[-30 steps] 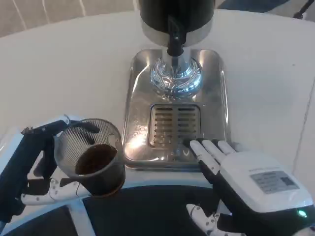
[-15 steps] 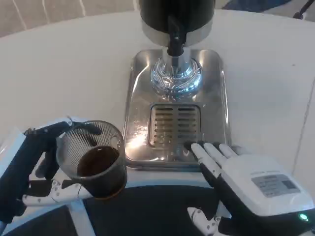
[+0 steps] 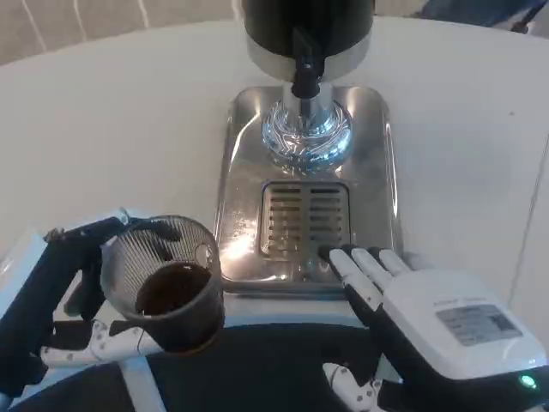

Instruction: Grasp the cup under the faucet to collect the drink, then remove the cup.

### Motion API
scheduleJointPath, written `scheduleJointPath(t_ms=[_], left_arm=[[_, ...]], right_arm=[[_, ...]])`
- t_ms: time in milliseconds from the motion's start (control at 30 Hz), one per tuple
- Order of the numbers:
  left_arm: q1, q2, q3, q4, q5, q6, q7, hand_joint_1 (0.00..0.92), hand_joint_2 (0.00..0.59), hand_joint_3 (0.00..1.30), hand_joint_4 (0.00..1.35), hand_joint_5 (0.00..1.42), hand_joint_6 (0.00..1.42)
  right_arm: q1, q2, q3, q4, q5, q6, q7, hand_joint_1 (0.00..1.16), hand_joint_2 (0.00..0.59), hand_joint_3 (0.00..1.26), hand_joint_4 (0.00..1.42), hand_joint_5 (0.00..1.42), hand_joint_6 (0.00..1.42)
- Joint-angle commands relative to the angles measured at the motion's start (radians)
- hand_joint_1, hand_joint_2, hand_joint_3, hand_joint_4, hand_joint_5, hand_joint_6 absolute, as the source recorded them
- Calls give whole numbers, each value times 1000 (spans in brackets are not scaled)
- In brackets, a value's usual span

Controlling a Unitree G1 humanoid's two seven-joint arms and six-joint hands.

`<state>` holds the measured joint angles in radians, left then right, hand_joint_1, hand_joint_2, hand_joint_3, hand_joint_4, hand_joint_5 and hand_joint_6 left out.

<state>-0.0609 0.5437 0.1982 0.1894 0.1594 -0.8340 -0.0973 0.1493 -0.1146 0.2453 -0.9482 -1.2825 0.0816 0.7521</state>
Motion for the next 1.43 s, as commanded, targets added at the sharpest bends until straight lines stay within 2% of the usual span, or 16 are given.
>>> scheduleJointPath(t_ms=[33,633,1433], left_arm=[[41,-9,19,-49,-50,-10,-6,608,21,952,1166,1348,1424],[128,-22,43,-133,-79,20,-33,608,15,952,1166,1348,1424],[135,-21,43,-126,-80,26,-42,610,6,952,1166,1348,1424]], right_arm=[[22,21,16,-21,-14,-15,14,201,542,0,0,0,0],[52,40,20,-30,-22,-30,25,201,542,0,0,0,0],[45,46,9,-23,-17,-29,38,217,540,0,0,0,0]])
